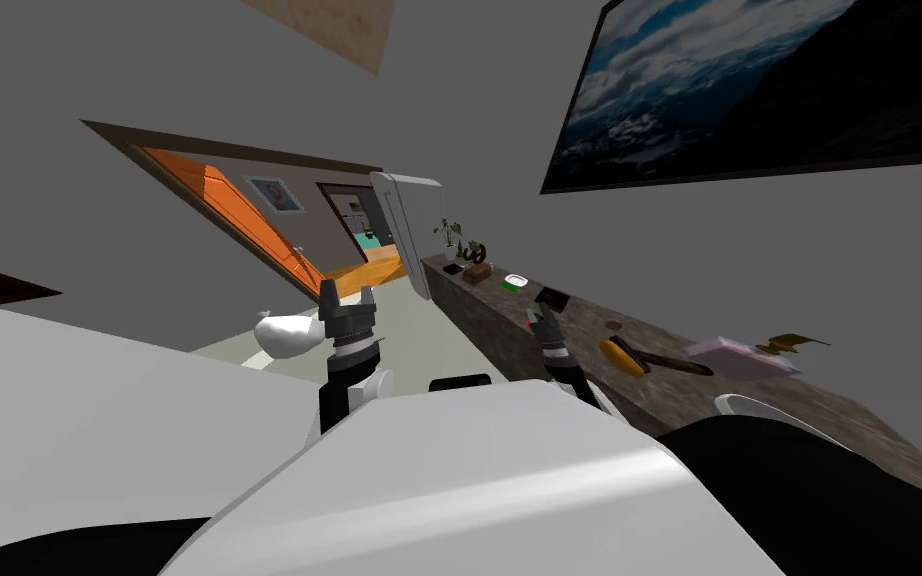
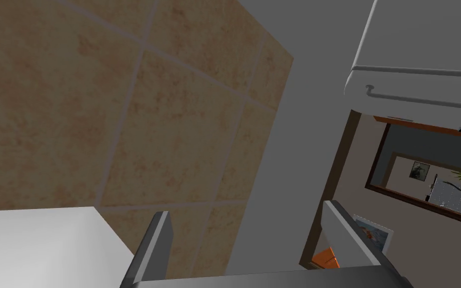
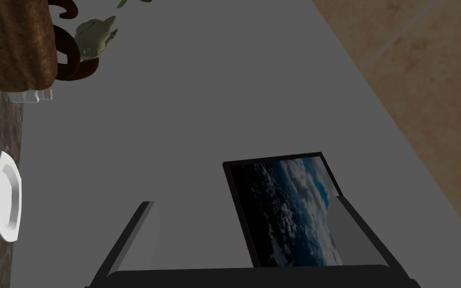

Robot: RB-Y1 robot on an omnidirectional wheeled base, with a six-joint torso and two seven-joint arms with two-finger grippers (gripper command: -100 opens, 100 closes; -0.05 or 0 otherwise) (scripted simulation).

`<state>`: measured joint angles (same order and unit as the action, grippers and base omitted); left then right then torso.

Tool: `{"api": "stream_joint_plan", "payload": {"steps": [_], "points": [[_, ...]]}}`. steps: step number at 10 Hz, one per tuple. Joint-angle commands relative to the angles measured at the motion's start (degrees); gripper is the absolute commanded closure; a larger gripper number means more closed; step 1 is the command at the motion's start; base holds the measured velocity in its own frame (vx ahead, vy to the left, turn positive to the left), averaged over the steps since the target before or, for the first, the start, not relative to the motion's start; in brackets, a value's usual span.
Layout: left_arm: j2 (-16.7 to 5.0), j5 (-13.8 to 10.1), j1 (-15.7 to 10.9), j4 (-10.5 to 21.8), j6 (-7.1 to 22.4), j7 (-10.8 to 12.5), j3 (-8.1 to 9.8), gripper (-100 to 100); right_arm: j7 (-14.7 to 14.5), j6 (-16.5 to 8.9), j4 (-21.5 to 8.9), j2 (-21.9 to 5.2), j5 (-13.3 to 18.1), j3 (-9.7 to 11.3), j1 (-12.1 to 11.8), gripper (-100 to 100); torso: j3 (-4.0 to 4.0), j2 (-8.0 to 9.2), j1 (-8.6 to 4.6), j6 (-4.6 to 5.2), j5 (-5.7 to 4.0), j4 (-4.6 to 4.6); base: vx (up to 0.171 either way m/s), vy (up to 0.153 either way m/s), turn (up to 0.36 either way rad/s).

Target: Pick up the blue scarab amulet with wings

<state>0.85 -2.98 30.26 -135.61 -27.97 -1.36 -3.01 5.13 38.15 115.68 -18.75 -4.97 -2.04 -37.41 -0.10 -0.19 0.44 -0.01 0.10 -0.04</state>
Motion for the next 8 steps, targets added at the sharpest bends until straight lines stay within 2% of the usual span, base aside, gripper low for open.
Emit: {"api": "stream_joint_plan", "payload": {"steps": [1,4,5,6,7,8], "points": [[0.0,0.0,0.0,0.0,0.0,0.0,0.0,0,-0.24,0.65,-2.01,-2.61,0.03,-0.19,-0.14,-100,0.0,0.0,0.0,0.0,0.0,0.0,0.069,0.115,0.086],[0.0,0.0,0.0,0.0,0.0,0.0,0.01,0,-1.0,2.34,-6.13,-7.61,0.65,-0.08,-1.86,-100,0.01,0.04,-0.15,0.02,-0.02,0.0,0.053,0.088,0.148],[0.0,0.0,0.0,0.0,0.0,0.0,0.0,0,-1.0,2.34,-6.56,-8.59,0.65,-0.08,-1.86,-100,0.03,0.07,-0.1,0.0,-0.02,0.01,0.033,0.073,0.093],[0.0,0.0,0.0,0.0,0.0,0.0,0.01,0,-1.35,3.19,-8.48,-10.74,1.09,0.1,-2.7,-100,0.06,0.12,-0.15,0.03,-0.02,0.02,0.046,0.083,0.155],[0.0,0.0,0.0,0.0,0.0,0.0,0.0,0,-1.35,3.19,-8.94,-11.79,1.09,0.1,-2.7,-100,0.05,0.08,-0.13,0.0,-0.02,0.02,0.039,0.074,0.102],[0.0,0.0,0.0,0.0,0.0,0.0,0.01,0,-1.67,4.03,-11.36,-13.82,1.61,0.37,-3.5,-100,0.06,0.11,-0.15,0.03,-0.02,0.02,0.037,0.08,0.172]]}}
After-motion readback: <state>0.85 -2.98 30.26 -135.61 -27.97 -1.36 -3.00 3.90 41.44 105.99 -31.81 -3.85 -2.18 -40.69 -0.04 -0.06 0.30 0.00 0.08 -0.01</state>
